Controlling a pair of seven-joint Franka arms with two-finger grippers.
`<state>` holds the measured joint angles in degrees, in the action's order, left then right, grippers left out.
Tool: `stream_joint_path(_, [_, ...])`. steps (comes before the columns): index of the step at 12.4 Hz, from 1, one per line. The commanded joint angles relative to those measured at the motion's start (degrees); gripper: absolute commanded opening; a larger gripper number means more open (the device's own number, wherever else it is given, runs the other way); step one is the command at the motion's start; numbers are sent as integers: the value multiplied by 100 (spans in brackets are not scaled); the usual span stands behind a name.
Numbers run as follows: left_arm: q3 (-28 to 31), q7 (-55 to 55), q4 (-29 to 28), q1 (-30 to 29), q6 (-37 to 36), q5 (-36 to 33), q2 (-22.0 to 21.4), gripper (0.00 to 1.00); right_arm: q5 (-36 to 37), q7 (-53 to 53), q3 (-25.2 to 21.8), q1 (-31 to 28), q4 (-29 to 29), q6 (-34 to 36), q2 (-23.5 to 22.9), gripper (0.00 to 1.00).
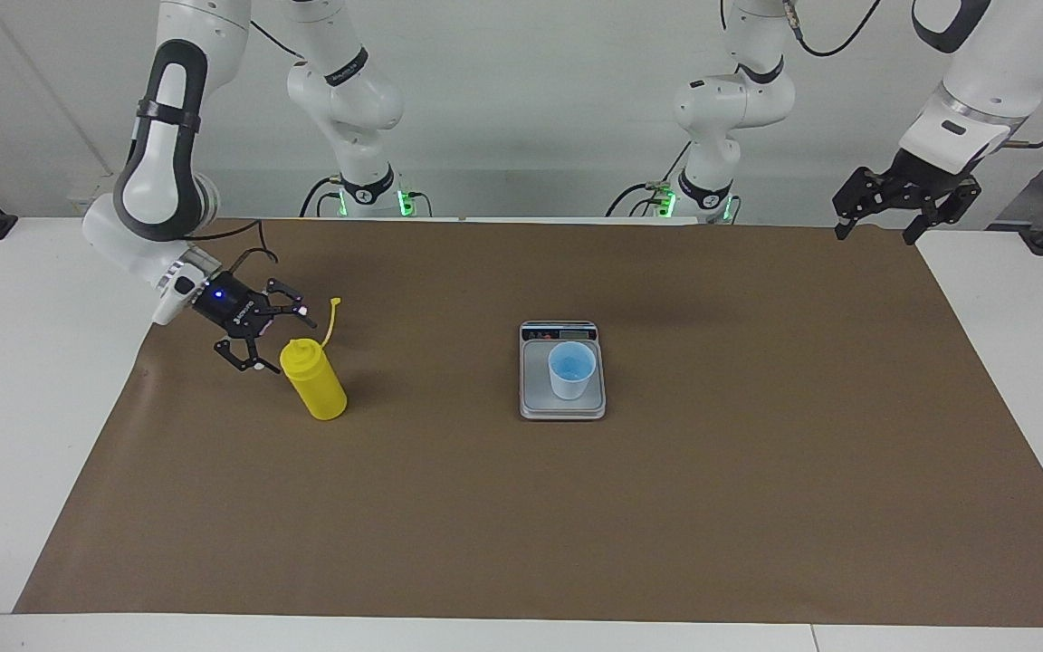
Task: Pour seasoning into cup on scale with both arms
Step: 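Reach the right gripper to the yellow bottle and grasp it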
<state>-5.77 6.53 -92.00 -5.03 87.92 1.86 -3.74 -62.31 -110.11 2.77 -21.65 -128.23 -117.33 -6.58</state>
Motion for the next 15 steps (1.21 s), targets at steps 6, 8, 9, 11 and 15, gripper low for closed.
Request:
stream_joint_path(6, [32,-20,-195,45,41,34,-153,100,-728,-634,48,73,43,-272,-300,100])
stream_joint_path(8, [32,15,-204,45,24,43,-162,100,-993,-634,39,266,43,-352,-309,100])
stream_joint_path(9, [32,15,-213,45,15,43,-162,100,-1020,-634,48,266,43,-387,-352,100])
stream_joint_path(11, [32,41,-204,28,-3,43,-153,100,-1220,-861,39,258,165,-388,-642,100])
stream_joint_path(15, [23,50,-98,63,-135,-1,14,100,-1371,-977,48,266,272,-502,-704,100])
